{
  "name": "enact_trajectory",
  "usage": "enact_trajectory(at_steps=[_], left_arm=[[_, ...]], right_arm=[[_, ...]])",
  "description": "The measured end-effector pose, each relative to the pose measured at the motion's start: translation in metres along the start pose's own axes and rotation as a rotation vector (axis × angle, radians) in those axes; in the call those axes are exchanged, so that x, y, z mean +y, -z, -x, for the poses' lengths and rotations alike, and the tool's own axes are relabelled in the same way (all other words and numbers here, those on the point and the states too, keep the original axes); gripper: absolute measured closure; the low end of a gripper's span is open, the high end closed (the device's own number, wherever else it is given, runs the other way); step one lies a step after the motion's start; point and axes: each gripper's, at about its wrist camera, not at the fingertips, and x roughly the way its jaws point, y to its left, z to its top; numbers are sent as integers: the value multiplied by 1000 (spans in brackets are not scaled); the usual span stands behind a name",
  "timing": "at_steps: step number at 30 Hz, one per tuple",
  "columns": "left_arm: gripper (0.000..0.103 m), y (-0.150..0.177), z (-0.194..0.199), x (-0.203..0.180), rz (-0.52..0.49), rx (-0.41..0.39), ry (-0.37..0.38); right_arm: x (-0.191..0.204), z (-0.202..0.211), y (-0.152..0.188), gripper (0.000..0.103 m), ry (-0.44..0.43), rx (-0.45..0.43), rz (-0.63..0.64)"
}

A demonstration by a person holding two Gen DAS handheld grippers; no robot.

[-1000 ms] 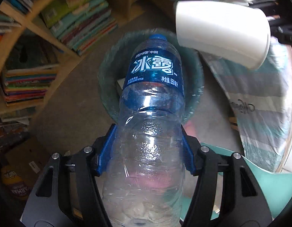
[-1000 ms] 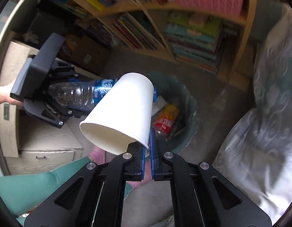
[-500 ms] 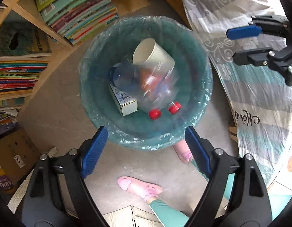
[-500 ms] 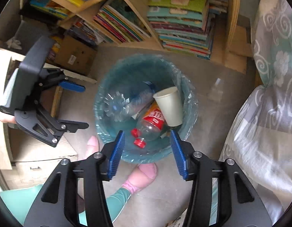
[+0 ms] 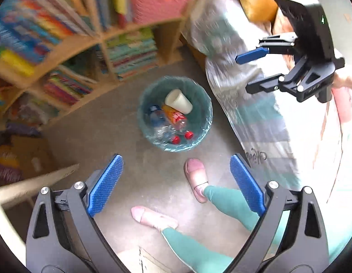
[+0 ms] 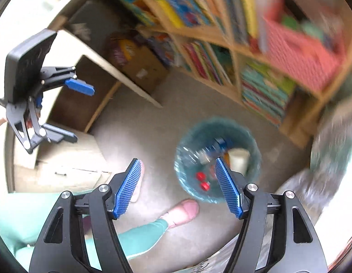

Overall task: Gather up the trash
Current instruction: 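Move both open tools back over the black caps on the table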

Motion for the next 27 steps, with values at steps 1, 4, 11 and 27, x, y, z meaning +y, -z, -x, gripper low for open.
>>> enact_trajectory(at_steps=[1, 4, 11, 27], left_arm=[[9, 5, 20, 2, 15, -16, -32], [7, 23, 83, 14, 100, -76, -113], [7, 79, 207, 43, 284, -197, -268], [7, 279, 365, 137, 482, -261, -535]], right_arm=[[13, 7, -12, 34, -6, 0, 24], [58, 29, -52, 29, -17, -10, 115], [180, 83, -148, 16, -66, -73, 325], [465, 65, -283, 7, -232, -55, 777]])
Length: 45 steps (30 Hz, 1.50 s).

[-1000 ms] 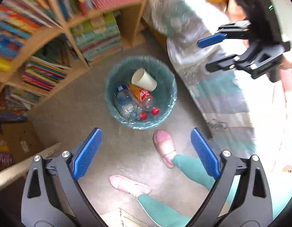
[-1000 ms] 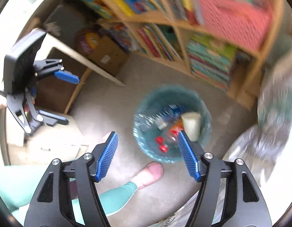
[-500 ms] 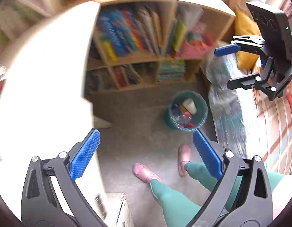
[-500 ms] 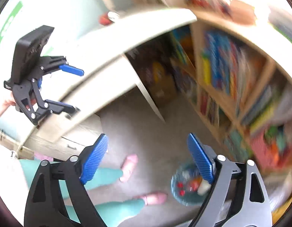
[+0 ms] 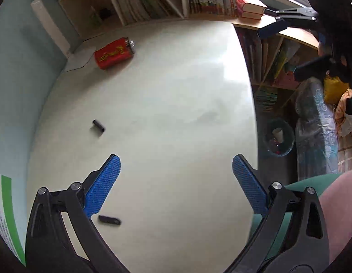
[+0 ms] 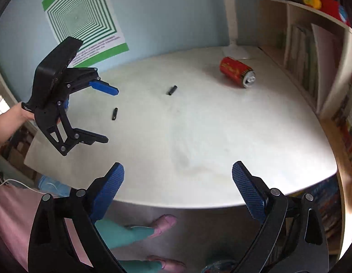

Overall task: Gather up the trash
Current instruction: 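Move both open tools back over the black caps on the table, then close right tool on a black cap while left tool nears the black clip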

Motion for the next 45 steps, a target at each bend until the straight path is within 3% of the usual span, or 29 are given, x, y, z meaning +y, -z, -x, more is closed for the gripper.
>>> enact_trajectory(at_steps=[5, 10, 15, 21, 26, 31, 33, 34, 37, 39, 41, 44, 45], left_arm=[[7, 44, 1, 69, 31, 44, 3], [7, 81, -10, 106, -84, 40, 51], [7, 98, -42, 128, -174, 100, 104], [7, 107, -71, 145, -239, 106, 165], [8, 115, -81, 136, -357, 43, 233], [23, 120, -90, 133, -413, 9, 269], [24, 117, -90, 136, -411, -3, 280], [26, 118, -88, 135, -413, -10, 286], [40, 115, -86, 137, -408, -35, 306], [45, 116, -87, 138, -401, -42, 322], [47, 115, -88, 140, -384, -50, 328], [61, 112, -89, 146, -335, -50, 317], [71, 111, -90, 149, -319, -49, 306]], right_arm=[[18, -65, -56, 6, -56, 72, 31], [36, -126, -100, 6, 3, 113, 44], [42, -180, -126, 6, 4, 177, 62], [33, -228, -144, 6, 30, 240, 69], [20, -259, -148, 7, 86, 270, 46], [17, -279, -152, 9, 108, 284, 53], [17, -287, -154, 18, 121, 289, 63], [16, -291, -154, 34, 133, 298, 65], [13, -297, -157, 38, 149, 299, 55], [13, -299, -159, 40, 154, 295, 55], [14, -297, -158, 57, 169, 284, 71], [10, -294, -159, 85, 162, 277, 79], [8, -294, -160, 88, 162, 280, 80]])
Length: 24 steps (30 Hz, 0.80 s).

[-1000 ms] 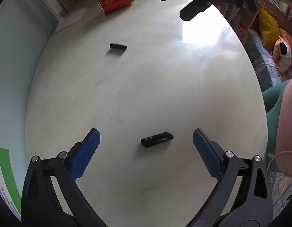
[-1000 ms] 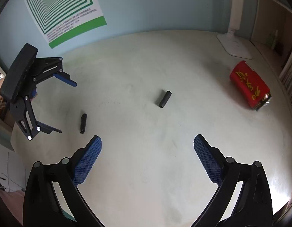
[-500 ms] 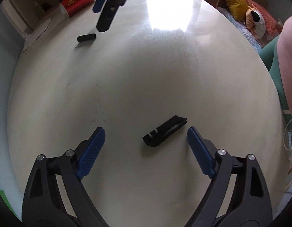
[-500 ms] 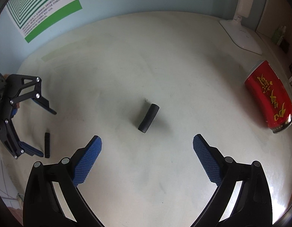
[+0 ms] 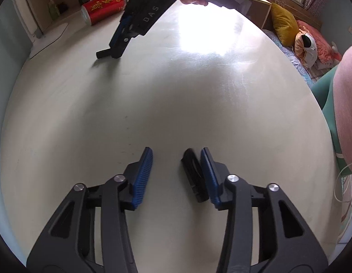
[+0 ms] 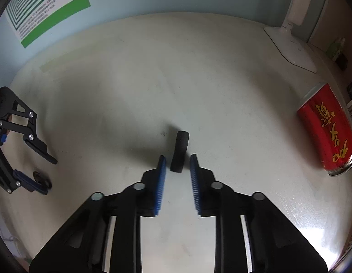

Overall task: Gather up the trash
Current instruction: 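Close right tool on a black cap while left tool nears the black clip, then lower left tool toward the black clip while right tool holds the cap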

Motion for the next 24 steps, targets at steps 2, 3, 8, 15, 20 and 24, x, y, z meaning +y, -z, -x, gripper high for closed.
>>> enact_trajectory(at_steps=[2, 3, 8, 15, 20, 24], left_arm=[[80, 2, 2, 9, 43, 0, 4], [86, 2, 3, 14, 65, 1, 6], [92, 4, 4, 20, 95, 1, 9], [92, 2, 15, 19, 122, -24, 22], [91, 0, 25, 26, 156, -25, -3], [40, 8, 40, 20, 142, -44, 1]], right_arm=[[4, -2, 0, 91, -4, 5, 11], [5, -1, 1, 91, -6, 6, 15], [4, 5, 5, 92, -29, 5, 23], [-4, 29, 12, 92, -33, -24, -4], [-14, 47, 27, 92, -23, -48, -20], [-14, 52, 41, 92, -27, -44, -38]])
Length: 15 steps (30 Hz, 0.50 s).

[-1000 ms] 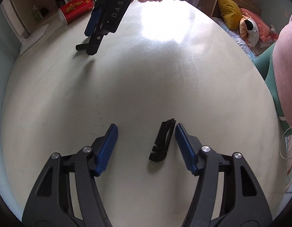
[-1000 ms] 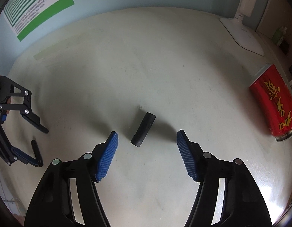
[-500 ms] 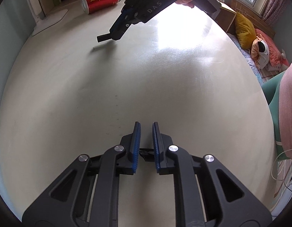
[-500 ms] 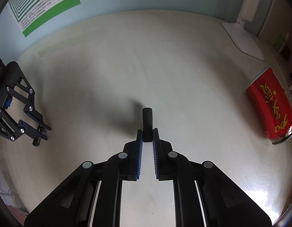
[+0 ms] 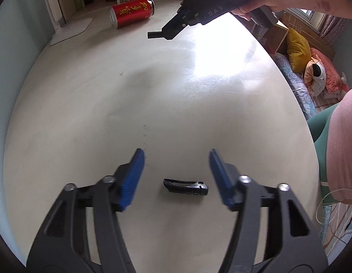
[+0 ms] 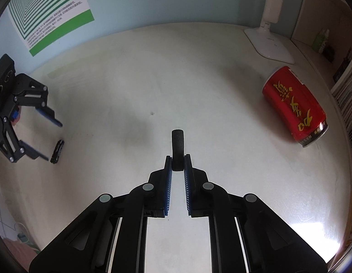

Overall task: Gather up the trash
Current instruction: 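Lower left tool toward the black clip while right tool holds the cap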

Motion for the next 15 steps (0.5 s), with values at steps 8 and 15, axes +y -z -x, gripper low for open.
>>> enact_trajectory(at_steps=[8, 15], left_arm=[[40, 23, -14, -15, 113, 106, -96], [40, 25, -22, -25, 231, 90, -132]], right_arm=[[4, -4, 12, 92, -15, 12, 4], [13, -2, 7, 91, -29, 19, 58]])
